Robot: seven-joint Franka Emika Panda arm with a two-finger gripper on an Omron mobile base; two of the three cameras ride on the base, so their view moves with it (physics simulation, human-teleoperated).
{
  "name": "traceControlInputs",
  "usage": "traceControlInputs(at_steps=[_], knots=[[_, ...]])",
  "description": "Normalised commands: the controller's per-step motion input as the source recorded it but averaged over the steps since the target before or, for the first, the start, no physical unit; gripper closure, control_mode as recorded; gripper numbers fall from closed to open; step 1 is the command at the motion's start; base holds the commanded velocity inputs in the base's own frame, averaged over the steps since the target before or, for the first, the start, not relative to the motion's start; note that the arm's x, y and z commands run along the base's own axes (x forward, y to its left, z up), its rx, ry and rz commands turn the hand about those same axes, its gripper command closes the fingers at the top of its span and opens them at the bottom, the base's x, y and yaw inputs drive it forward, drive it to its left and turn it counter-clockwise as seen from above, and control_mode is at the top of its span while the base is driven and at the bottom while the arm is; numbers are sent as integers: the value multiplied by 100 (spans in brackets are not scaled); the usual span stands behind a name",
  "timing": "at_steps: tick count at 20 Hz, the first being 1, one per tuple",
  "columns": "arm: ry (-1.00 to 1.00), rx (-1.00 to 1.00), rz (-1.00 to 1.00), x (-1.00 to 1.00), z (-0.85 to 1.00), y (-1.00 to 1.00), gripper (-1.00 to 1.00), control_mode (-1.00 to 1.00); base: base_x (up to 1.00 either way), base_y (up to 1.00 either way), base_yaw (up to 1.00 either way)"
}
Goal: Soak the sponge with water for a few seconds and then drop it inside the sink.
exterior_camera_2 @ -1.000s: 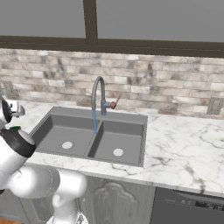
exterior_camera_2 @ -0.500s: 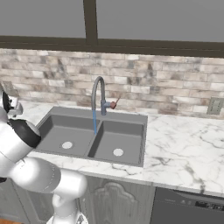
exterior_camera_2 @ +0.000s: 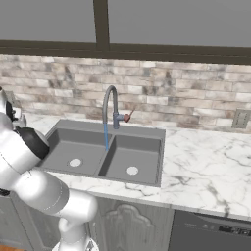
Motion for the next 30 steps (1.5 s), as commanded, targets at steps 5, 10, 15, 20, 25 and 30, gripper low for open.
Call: traceControlInputs(at_steps=[5, 10, 15, 20, 25, 30], knots=[[-8, 0, 4, 0, -16, 3, -100, -100, 0, 0, 0], [-9, 0, 0, 0, -23, 7, -100, -100, 0, 0, 0], [-2, 0, 0, 0, -14, 11, -100, -100, 0, 0, 0], [0, 0, 0, 5, -19, 5, -100, -100, 0, 0, 0], [0, 0, 0, 18, -24, 0, -100, -100, 0, 0, 0], [0, 0, 0, 19, -10, 0, -100, -100, 0, 0, 0]])
